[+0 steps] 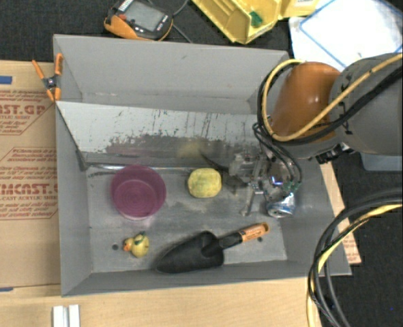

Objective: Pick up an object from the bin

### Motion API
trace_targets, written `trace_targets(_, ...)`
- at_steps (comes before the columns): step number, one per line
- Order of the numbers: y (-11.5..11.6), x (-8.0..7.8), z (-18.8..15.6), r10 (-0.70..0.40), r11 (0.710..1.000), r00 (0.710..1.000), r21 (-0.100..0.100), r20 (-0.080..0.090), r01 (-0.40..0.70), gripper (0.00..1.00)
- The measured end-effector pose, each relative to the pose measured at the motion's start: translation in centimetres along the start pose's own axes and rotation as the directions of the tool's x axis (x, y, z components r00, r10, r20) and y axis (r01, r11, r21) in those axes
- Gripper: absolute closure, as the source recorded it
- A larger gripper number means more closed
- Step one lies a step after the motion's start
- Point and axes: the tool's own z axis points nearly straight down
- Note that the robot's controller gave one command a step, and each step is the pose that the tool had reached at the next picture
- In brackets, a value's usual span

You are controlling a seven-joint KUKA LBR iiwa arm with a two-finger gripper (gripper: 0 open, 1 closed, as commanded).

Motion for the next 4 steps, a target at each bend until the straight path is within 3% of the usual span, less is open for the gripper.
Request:
trace_targets(1,0.0,-0.2,-0.5,-0.001,1.0,1.0,0.001,0.007,0.001,0.0)
trace_targets(2,-1.0,7.5,6.3,-0.402,0.915,0.915,0.0,0.0,0.402,0.0)
trace_targets(3,-1.1,6.8,3.0,-0.315,0.949,0.949,0.003,0.01,0.315,0.0)
trace_targets(4,-0.9,7.4,5.9,-0.388,0.922,0.922,-0.001,0.002,0.388,0.0)
